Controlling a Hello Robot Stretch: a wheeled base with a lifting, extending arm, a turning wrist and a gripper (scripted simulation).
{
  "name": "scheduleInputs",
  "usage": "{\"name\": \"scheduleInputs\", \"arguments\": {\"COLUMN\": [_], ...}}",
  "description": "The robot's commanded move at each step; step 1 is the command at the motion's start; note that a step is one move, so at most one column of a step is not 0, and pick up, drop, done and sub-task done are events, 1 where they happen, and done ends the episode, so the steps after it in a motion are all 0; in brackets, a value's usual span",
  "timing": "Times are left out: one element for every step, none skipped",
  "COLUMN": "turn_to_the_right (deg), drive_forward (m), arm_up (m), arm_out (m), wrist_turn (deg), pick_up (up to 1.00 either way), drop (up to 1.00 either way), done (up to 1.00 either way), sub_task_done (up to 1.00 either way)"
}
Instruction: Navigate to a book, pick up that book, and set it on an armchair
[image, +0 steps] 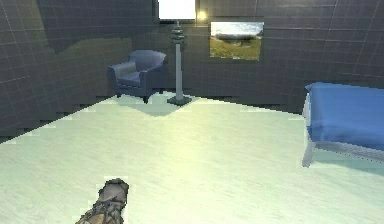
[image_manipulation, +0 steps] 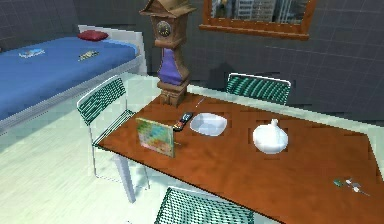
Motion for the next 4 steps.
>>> {"name": "scheduleInputs", "arguments": {"turn_to_the_right": [0.0,0.0,0.0,0.0], "drive_forward": [0.00,0.00,0.00,0.00], "arm_up": [0.22,0.00,0.00,0.00], "arm_out": [0.00,0.48,0.00,0.00], "wrist_turn": [0.0,0.0,45.0,45.0], "pick_up": [0.00,0.00,0.00,0.00], "drop": [0.00,0.00,0.00,0.00], "done": [0.00,0.00,0.00,0.00], "sub_task_done": [0.00,0.00,0.00,0.00]}}
